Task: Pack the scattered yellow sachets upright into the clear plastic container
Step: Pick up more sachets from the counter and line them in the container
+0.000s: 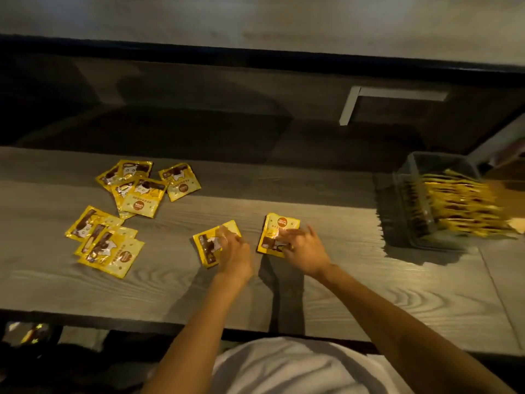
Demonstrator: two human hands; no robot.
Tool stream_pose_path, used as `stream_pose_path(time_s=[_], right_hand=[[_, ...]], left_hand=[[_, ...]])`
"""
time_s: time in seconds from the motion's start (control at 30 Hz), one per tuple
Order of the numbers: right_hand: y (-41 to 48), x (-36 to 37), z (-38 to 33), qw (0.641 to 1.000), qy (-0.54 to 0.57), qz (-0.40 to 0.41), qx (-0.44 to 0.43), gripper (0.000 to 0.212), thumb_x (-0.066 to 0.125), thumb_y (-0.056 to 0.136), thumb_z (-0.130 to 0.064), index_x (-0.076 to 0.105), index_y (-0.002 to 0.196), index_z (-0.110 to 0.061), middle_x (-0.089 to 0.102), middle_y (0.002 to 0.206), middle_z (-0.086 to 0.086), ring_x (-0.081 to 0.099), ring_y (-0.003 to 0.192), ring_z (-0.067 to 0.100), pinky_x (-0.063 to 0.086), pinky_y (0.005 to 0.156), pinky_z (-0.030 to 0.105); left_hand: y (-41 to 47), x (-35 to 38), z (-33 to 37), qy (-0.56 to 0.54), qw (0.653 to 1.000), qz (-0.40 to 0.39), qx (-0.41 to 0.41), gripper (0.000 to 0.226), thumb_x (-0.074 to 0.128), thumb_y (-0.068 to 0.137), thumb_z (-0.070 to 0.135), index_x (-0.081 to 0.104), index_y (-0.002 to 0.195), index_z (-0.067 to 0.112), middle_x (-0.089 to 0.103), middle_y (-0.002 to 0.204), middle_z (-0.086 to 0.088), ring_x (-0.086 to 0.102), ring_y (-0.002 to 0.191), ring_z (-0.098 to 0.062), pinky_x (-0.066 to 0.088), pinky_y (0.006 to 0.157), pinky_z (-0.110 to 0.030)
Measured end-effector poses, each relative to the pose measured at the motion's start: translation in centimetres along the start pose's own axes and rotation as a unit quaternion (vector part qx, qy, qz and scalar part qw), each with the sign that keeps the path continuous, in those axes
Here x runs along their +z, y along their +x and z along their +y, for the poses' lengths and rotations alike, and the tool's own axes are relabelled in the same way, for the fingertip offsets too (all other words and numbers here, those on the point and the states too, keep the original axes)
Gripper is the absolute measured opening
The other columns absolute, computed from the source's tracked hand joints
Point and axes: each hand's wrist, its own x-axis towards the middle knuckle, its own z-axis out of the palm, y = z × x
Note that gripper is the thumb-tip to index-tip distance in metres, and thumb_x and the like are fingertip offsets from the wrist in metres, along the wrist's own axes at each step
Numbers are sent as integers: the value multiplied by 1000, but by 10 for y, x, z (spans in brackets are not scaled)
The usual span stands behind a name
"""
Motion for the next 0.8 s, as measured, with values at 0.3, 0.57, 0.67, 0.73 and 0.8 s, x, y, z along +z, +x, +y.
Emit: stream_pose_path(time_s=[0.3, 0.57, 0.67, 0.73, 0.8], right_hand=[[-5, -12, 22, 998, -48, 44, 16, 54, 56, 88, -33, 39, 135, -15, 46, 134, 12, 38, 128, 29, 21, 111, 37], [0, -24, 25, 995, -72, -34, 57, 73, 71, 77, -33, 33, 134, -7, 35, 140, 12, 28, 135, 30, 20, 116, 49], [-3, -27, 32, 995, -63, -35, 71, 65, 69, 80, -26, 32, 129, -4, 45, 134, 16, 40, 129, 34, 25, 112, 48], [-5, -31, 42, 996, -26, -39, 81, 51, 63, 85, -18, 34, 124, -4, 55, 125, 19, 52, 118, 36, 38, 101, 45], [-9, -38, 51, 995, 2, -45, 86, 43, 57, 88, -14, 35, 124, -6, 57, 122, 21, 55, 113, 38, 44, 92, 43]], left_hand=[[7, -8, 22, -19, 998, 47, 34, 40, 50, 93, 10, 41, 132, 6, 40, 136, -18, 43, 126, -32, 39, 102, -38], [15, -2, 23, -78, 994, 50, 65, 69, 65, 85, 30, 29, 140, 10, 13, 155, -11, 8, 146, -27, 25, 112, -48], [11, -1, 30, -101, 992, 72, 36, 72, 72, 78, 36, 35, 132, 8, 28, 143, -11, 28, 134, -27, 34, 106, -42], [9, -1, 36, -129, 989, 76, 21, 72, 75, 74, 35, 36, 128, 7, 36, 136, -11, 38, 127, -28, 39, 100, -39], [6, -6, 46, -155, 985, 72, 9, 67, 76, 75, 30, 38, 124, 6, 46, 130, -14, 48, 119, -30, 43, 94, -38]])
